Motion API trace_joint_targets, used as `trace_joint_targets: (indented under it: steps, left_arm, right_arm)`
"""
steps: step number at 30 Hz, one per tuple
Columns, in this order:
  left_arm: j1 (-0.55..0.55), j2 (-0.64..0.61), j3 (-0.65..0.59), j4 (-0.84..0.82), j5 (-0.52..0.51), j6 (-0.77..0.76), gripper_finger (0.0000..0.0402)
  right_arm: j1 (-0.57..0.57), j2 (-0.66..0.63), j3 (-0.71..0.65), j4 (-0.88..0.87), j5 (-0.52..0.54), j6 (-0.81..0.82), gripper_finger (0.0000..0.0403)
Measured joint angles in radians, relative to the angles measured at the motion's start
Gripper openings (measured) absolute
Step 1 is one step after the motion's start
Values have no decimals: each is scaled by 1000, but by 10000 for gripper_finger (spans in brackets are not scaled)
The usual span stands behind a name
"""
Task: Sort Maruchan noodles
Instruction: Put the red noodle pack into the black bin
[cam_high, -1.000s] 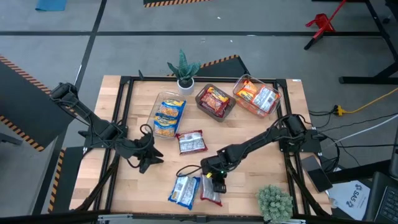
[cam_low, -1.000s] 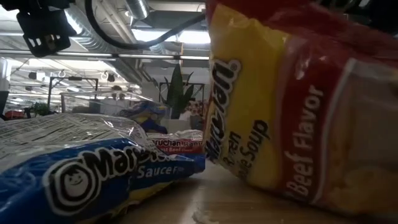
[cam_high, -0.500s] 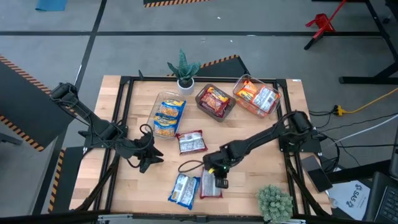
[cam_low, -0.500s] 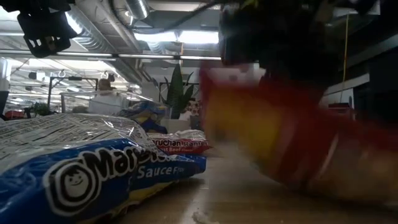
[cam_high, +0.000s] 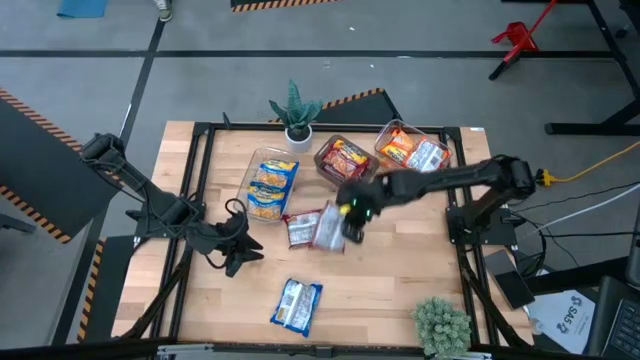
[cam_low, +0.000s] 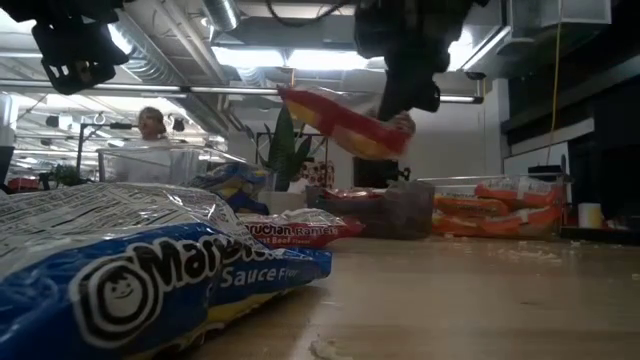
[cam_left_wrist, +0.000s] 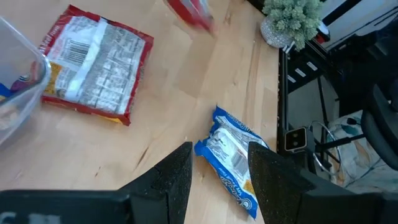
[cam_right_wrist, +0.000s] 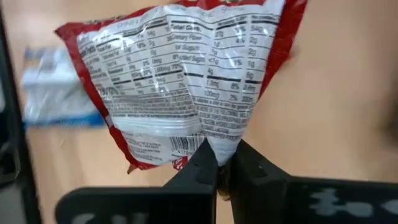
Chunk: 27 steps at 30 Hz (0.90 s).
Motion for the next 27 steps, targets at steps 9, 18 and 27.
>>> trace_joint_targets:
  steps: [9, 18, 27]
  left_arm:
    - [34, 0, 0, -21, -1, 0, 149]
    - [72, 0, 0, -72, -3, 1, 149]
    - [84, 0, 0, -100, -34, 1, 149]
  right_arm:
    - [-296, -104, 1, -13, 68, -97, 1]
    - [-422, -105, 1, -34, 253, -330, 1]
    - [-357, -105, 1, -98, 579, -786, 1]
